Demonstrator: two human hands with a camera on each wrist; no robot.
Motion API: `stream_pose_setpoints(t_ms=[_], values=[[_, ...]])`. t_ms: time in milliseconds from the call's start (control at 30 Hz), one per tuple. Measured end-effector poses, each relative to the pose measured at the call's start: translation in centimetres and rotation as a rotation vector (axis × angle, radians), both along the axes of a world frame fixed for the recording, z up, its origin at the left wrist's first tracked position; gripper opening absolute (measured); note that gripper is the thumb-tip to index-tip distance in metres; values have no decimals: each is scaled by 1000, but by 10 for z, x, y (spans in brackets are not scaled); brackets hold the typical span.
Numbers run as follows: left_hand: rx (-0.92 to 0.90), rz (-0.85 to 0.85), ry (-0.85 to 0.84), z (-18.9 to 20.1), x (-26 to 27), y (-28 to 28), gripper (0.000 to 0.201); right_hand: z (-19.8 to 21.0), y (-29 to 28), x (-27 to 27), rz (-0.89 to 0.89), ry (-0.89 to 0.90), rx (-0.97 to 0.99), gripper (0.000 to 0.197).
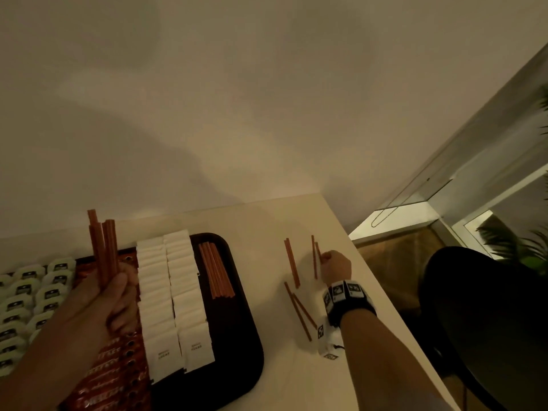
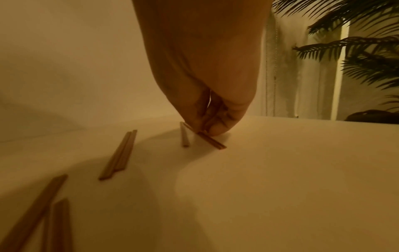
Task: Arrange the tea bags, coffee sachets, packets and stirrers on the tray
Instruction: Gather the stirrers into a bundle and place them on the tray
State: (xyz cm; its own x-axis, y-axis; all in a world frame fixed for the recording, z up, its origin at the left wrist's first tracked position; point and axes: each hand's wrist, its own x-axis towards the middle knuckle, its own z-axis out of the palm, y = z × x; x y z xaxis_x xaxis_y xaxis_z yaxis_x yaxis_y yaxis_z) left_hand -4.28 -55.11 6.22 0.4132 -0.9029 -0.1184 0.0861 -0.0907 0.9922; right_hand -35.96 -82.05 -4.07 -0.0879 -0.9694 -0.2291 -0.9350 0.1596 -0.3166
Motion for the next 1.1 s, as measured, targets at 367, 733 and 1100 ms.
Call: stream_pose_setpoints(t_ms=[367, 733, 1100], values=[[-51, 36, 223, -7, 5, 7, 56, -14, 15, 64, 188, 170, -12, 25], [-52, 27, 236, -4, -1, 12, 21, -11, 27, 86, 180, 264, 36, 29], [138, -73, 233, 0, -28, -27, 13, 83, 76, 109, 438, -412, 263, 21]])
